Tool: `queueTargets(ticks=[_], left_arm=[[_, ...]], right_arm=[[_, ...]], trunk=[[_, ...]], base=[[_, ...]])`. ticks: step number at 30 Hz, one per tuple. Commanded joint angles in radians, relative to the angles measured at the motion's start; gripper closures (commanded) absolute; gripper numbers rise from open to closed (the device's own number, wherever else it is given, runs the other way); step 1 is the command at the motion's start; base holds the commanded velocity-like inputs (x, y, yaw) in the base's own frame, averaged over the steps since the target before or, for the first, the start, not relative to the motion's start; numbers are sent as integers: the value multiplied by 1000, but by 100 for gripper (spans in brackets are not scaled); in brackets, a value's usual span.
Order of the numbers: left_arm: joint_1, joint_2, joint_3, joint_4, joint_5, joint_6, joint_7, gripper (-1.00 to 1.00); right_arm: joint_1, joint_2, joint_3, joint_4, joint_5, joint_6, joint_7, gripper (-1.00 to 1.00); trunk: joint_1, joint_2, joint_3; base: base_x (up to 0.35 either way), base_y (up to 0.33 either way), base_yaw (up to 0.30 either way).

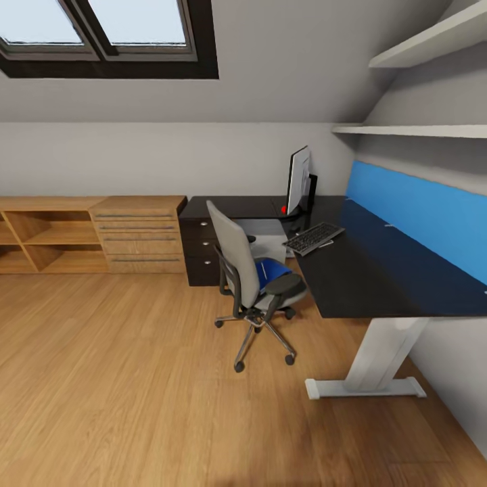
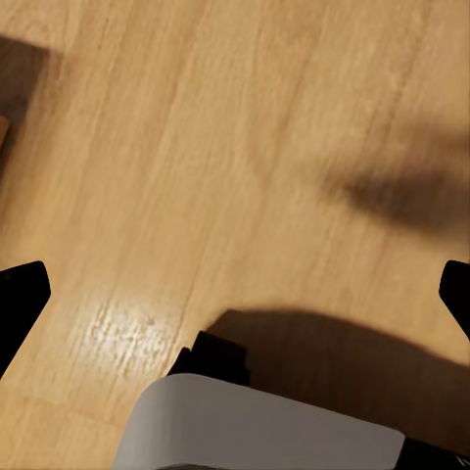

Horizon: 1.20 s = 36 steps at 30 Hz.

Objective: In the bedroom, organize the workspace by keeping the computer under the desk, ensuring the monitor is on the desk, placing the keyboard on the desk next to the monitor, placing the mouse on the desk next to the keyboard, moving the folder from the swivel chair onto the desk next to the mouse, stacking the notebook on top of the folder with the pen on top of the notebook, and positioning the swivel chair next to the desk.

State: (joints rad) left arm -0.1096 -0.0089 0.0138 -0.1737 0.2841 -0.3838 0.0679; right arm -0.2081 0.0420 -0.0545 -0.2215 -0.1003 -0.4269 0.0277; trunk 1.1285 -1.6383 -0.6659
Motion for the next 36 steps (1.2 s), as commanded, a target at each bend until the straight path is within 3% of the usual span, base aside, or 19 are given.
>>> queueTargets(ticks=[1,36], left_arm=[[0,0,1,0,0,-3,3,-100],[0,-2,3,0,-2,-11,5,-100]], right_arm=[[-1,1,-5,1,-4,-3,3,-100],[-1,2,-3,-1,-4,-3,4,-100]], trunk=[[4,-8,-4],[138,-253,-114]], base=[[0,0,0],[0,0,0]])
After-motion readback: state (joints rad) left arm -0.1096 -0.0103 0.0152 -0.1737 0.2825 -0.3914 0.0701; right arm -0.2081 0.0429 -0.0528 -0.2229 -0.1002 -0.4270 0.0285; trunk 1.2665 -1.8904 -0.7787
